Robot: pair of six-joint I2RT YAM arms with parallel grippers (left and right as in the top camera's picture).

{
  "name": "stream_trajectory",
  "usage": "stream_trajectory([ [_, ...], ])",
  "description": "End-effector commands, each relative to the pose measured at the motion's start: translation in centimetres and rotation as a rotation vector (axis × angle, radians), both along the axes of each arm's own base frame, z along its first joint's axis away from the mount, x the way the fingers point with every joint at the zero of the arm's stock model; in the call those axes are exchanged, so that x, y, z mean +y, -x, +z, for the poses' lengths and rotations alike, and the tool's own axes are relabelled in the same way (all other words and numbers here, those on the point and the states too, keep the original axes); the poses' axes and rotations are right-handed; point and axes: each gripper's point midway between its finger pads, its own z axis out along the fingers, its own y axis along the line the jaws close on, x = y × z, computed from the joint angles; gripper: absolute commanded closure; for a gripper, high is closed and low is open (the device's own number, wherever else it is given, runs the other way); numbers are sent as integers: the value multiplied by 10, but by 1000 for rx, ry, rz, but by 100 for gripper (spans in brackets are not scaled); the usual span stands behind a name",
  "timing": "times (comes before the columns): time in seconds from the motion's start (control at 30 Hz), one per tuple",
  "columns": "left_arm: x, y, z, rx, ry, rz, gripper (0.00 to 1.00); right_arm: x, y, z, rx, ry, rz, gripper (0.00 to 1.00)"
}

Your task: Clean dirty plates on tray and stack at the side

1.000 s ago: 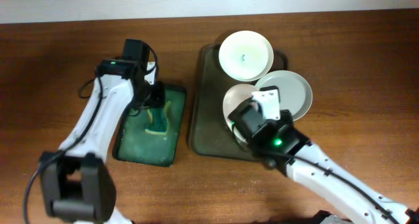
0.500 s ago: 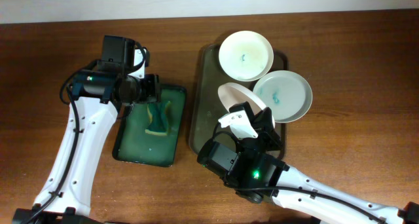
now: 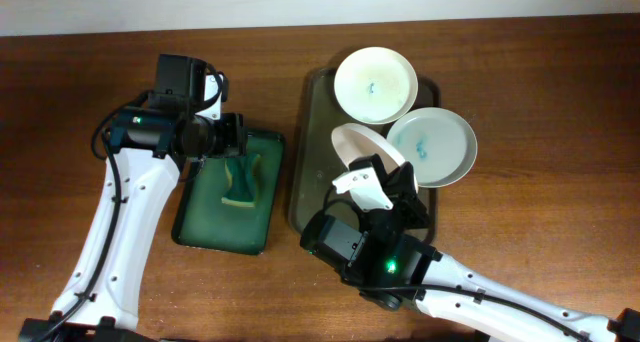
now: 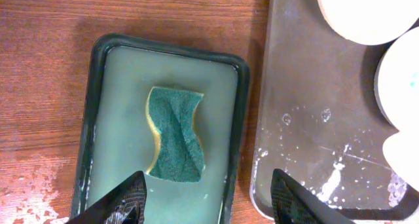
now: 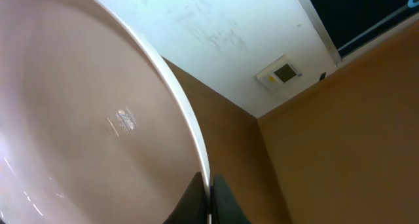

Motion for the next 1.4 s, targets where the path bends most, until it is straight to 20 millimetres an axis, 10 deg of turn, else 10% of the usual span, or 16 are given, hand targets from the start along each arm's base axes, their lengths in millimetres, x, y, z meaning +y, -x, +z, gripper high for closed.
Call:
stream_trajectory([
  [0.0, 2, -1, 3, -13, 0, -3, 41, 3, -1, 18, -68, -53, -13, 96],
  [0.13, 2, -1, 4, -16, 1, -3, 39, 3, -7, 6, -12, -118, -4, 96],
  [0.33, 2, 1, 2, -5, -2, -3, 37, -30, -47, -50, 480, -884, -3, 96],
  [0.6, 2, 1, 2, -6, -1, -4, 36, -290, -11, -93, 308, -1358, -756, 96],
  [0.73, 2, 1, 2, -5, -1, -4, 36, -342, 16, -148, 340, -1443, -987, 96],
  [0.83, 2, 1, 2, -5, -1, -4, 35, -326, 13, -190, 510, -1457, -1007, 96],
  [0.93, 2, 2, 2, -1, -1, -4, 34, -309, -1, -198, 570, -1421, -963, 44],
  [1.03, 2, 3, 1, 5, -2, -4, 34, -290, -39, -163, 554, -1321, -702, 42],
  [1.13, 2, 3, 1, 4, -2, -5, 33, -229, -84, -134, 608, -1177, -307, 45],
  [1.37, 2, 3, 1, 6, -3, -4, 31, -192, -129, -180, 665, -895, -243, 45],
])
